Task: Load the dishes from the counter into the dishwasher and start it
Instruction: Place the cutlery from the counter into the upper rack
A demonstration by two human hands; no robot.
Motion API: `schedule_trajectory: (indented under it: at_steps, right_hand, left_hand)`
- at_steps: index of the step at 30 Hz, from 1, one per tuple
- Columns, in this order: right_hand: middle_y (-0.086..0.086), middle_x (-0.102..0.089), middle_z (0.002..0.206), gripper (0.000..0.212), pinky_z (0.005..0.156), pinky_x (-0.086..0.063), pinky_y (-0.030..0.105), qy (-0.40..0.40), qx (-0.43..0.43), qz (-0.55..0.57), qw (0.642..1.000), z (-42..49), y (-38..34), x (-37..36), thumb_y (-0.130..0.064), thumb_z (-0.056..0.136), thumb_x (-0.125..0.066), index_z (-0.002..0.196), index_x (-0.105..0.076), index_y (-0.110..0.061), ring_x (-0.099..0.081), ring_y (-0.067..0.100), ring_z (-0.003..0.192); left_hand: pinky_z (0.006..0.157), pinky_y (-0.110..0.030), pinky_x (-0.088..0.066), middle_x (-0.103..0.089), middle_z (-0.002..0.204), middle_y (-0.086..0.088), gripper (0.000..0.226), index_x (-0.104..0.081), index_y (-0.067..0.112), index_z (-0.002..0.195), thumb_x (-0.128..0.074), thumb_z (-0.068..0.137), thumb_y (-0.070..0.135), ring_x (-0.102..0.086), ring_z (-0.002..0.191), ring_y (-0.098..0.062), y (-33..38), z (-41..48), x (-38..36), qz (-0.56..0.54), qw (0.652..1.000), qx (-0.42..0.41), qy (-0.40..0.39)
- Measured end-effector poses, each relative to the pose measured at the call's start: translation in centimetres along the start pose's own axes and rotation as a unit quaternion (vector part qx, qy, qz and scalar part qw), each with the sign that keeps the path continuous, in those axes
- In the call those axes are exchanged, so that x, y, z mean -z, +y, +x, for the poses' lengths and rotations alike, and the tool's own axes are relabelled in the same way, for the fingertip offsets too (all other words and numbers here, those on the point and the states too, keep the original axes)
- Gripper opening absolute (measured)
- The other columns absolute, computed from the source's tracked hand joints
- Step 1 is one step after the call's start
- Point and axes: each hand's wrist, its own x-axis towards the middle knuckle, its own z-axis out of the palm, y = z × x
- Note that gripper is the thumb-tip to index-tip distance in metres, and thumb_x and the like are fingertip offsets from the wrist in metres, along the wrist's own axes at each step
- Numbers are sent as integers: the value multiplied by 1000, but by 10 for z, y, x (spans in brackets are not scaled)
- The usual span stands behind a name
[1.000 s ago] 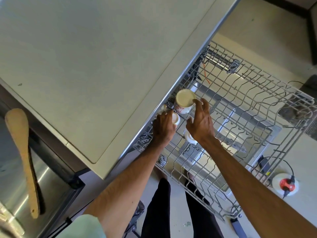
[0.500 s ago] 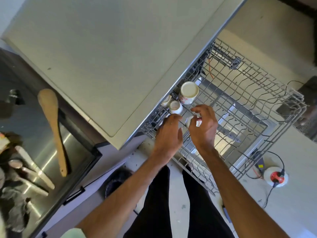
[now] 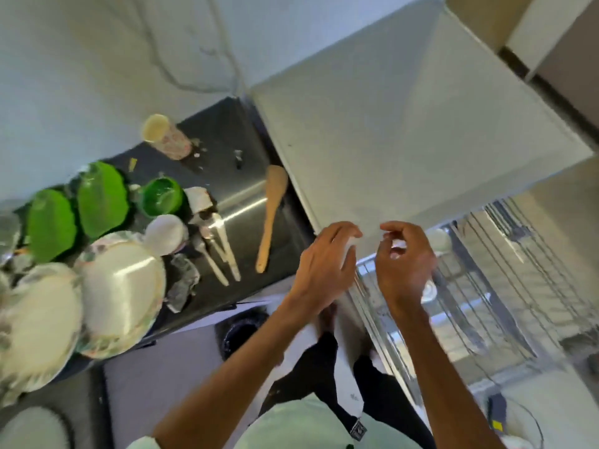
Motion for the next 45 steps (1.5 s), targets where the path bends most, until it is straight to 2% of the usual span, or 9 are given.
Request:
schedule_trajectory:
  at_steps: [5,10,16,25,31,37,41,43,45]
  right_hand:
    - [2,-70,95,23,76,-46,15,-163,89,-17,982,-30,-69,-78,3,80,-62,96,-70,-11,-65,19,85]
    - [6,-71,94,19,81,-52,32,-284,89,-31,954,-63,-109,-140,-1,81,-64,96,-71,-10,-66,21,86]
    - [-1,-64,100,22,80,-57,26,-408,74,-109,904,-81,-119,-179,-5,86,-71,106,-68,-14,-63,11,89]
    - [-4,-64,98,23,85,-55,27,-469,74,-215,854,-81,-104,-201,-9,86,-74,106,-66,-16,-62,8,89]
    - [-4,-61,88,18,74,-55,31,-502,97,-280,813,-88,-104,-224,-23,86,-75,94,-59,-20,-61,11,81]
    - [4,-60,101,41,75,-54,34,-507,117,-352,778,-99,-102,-243,-40,82,-79,104,-57,-14,-64,22,92]
    - [4,-66,100,31,76,-56,32,-501,115,-349,784,-104,-104,-255,-28,85,-78,104,-59,-13,-69,22,95]
    - [6,-68,97,16,80,-60,38,-491,108,-344,793,-105,-103,-259,-16,88,-74,96,-59,-14,-70,23,93]
    - [6,-68,94,21,80,-61,38,-481,84,-334,806,-105,-105,-259,-10,86,-73,85,-54,-18,-69,23,91]
  left_hand:
    - [87,-26,-49,-61,121,6,25,-60,22,117,-56,92,17,-59,108,-14,-52,-30,85,42,993,82,74]
    - [76,-29,-52,-62,106,9,20,-61,25,106,-61,88,18,-62,92,-12,-111,-79,136,46,977,174,117]
    - [74,-20,-40,-65,103,9,18,-62,23,106,-62,88,22,-62,92,-10,-156,-127,161,56,961,255,86]
    - [79,-30,-53,-68,97,11,14,-61,25,101,-63,88,30,-62,90,-9,-186,-135,166,52,941,322,84]
    - [77,-25,-51,-70,96,11,12,-64,24,99,-65,88,30,-63,90,-6,-186,-135,165,29,927,358,104]
    - [78,-25,-52,-69,96,11,14,-66,24,102,-65,89,30,-62,90,-6,-184,-130,165,21,921,377,94]
    - [78,-27,-54,-68,94,11,14,-65,25,101,-63,88,31,-62,88,-6,-181,-128,164,19,917,388,87]
    - [78,-28,-54,-68,93,11,13,-65,25,100,-63,88,31,-62,87,-7,-181,-127,164,18,915,393,86]
    - [77,-28,-52,-69,93,9,13,-66,24,99,-62,88,30,-62,87,-8,-180,-126,164,21,914,397,84]
